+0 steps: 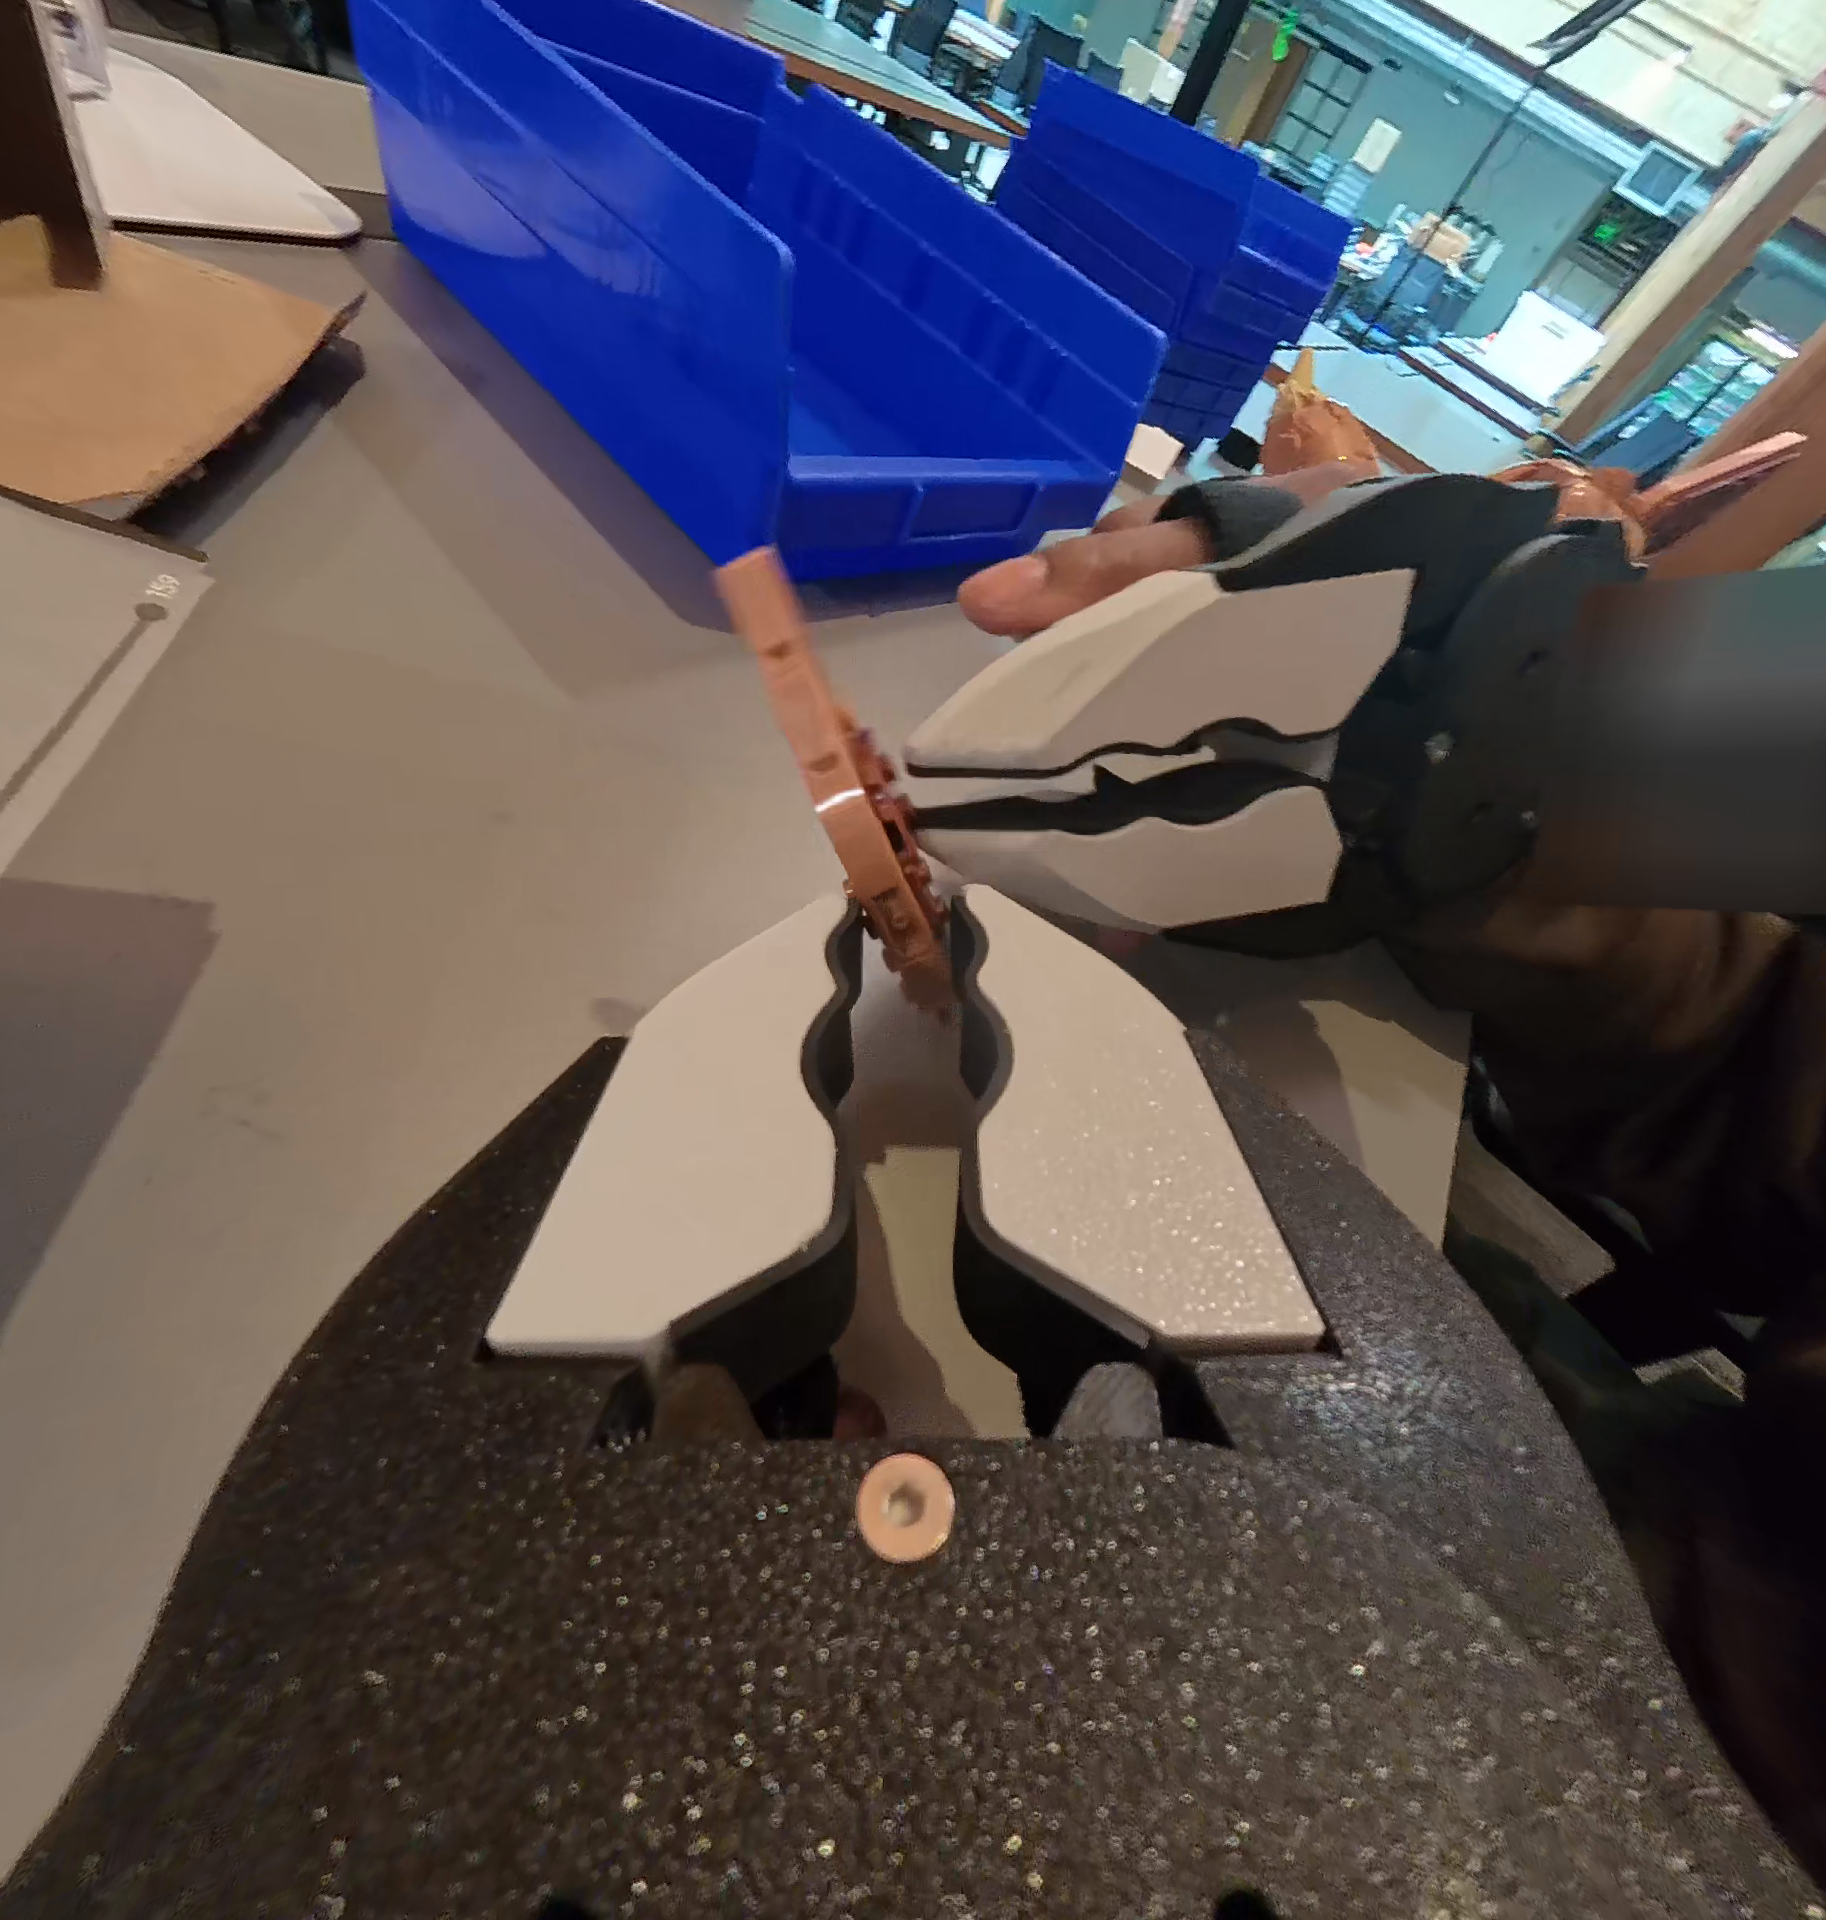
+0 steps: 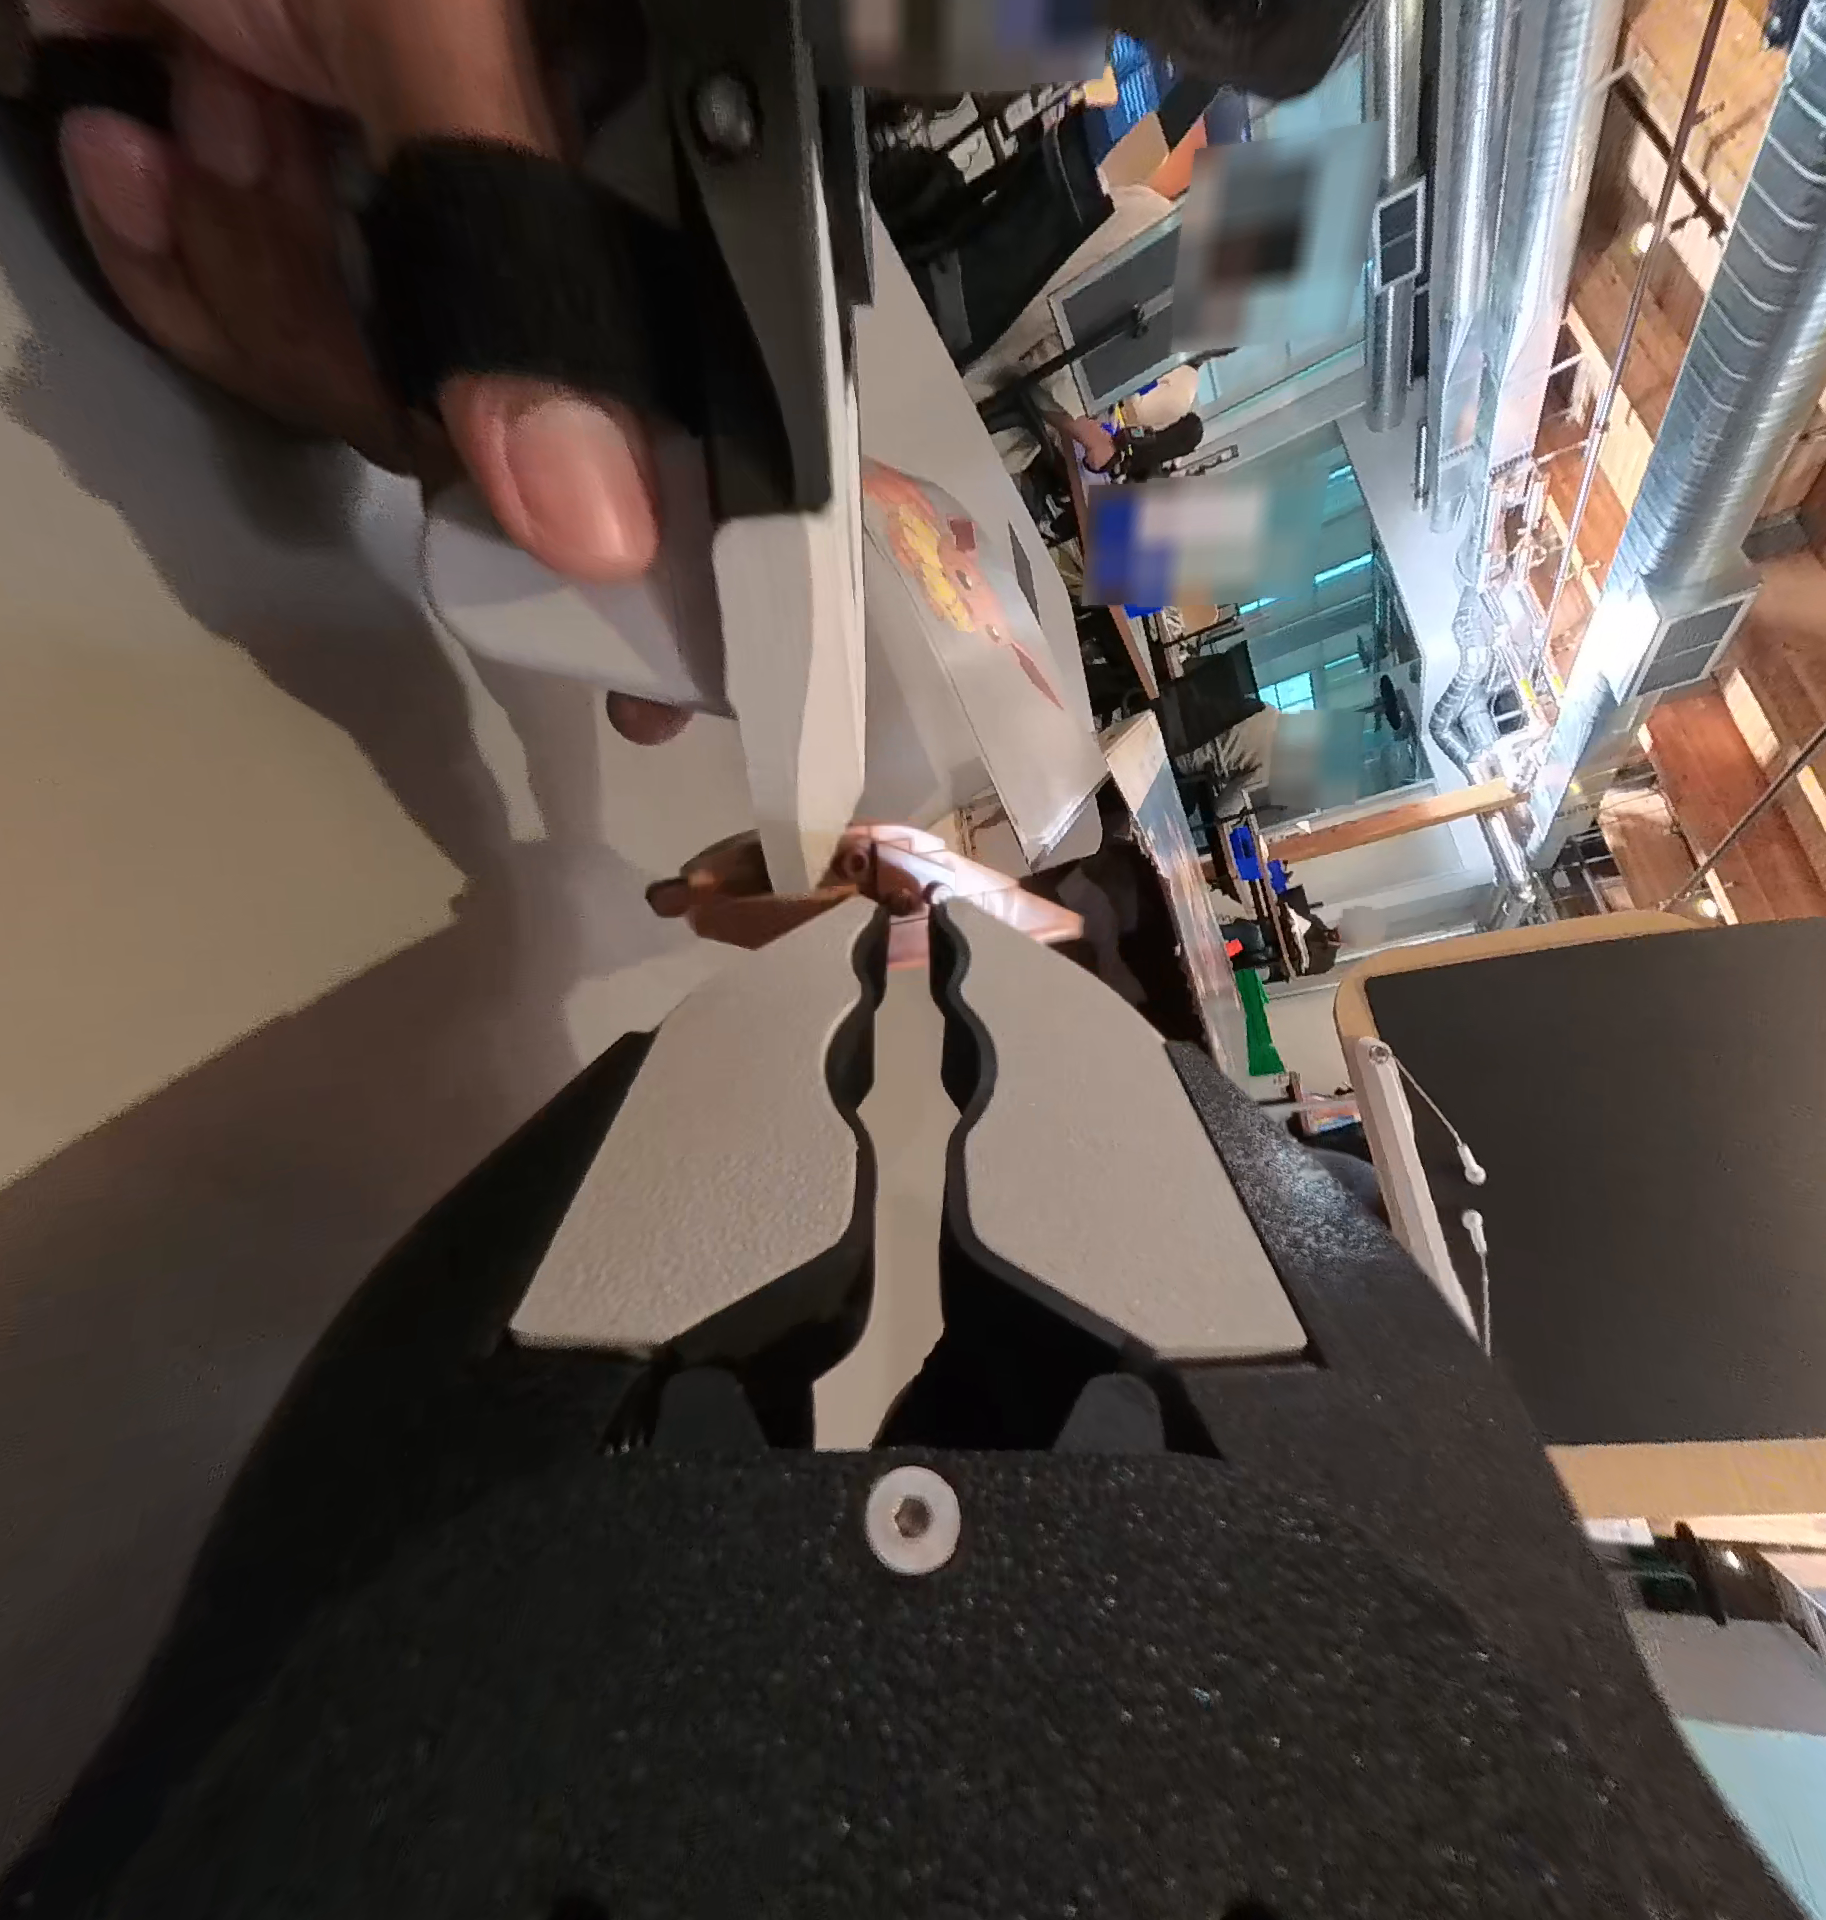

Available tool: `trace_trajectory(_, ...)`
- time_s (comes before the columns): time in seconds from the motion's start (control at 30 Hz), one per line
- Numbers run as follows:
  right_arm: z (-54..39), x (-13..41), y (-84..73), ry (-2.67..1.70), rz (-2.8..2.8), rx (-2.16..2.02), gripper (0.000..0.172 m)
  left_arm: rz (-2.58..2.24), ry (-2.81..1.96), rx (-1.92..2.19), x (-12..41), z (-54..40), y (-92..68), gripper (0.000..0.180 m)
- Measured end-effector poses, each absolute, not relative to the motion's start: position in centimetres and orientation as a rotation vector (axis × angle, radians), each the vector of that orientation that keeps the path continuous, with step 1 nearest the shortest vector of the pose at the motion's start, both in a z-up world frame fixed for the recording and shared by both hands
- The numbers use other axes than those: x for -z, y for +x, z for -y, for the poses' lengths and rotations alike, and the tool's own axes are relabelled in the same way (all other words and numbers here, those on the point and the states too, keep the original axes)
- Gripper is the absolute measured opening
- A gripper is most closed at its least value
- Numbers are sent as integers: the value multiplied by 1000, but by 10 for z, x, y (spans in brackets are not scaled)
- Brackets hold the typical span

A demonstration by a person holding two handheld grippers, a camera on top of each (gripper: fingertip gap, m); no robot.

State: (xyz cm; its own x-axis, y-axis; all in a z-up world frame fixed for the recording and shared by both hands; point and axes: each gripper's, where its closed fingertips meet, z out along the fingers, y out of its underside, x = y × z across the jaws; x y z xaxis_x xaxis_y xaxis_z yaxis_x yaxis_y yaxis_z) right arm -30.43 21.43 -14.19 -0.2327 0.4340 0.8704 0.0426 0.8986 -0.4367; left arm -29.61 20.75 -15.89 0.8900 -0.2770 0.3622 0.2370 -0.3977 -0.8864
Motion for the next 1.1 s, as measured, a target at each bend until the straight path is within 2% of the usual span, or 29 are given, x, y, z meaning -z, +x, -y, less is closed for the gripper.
trace_trajectory(0.2, -214, 145, -305, -384, 1793, -397, 0, -62, -1903, 562, 159, -206, -292, 18)
trace_trajectory(1.1, -205, 144, -307, -462, 1792, -536, 4, -105, -1982, 299, 170, -211, -298, 16)
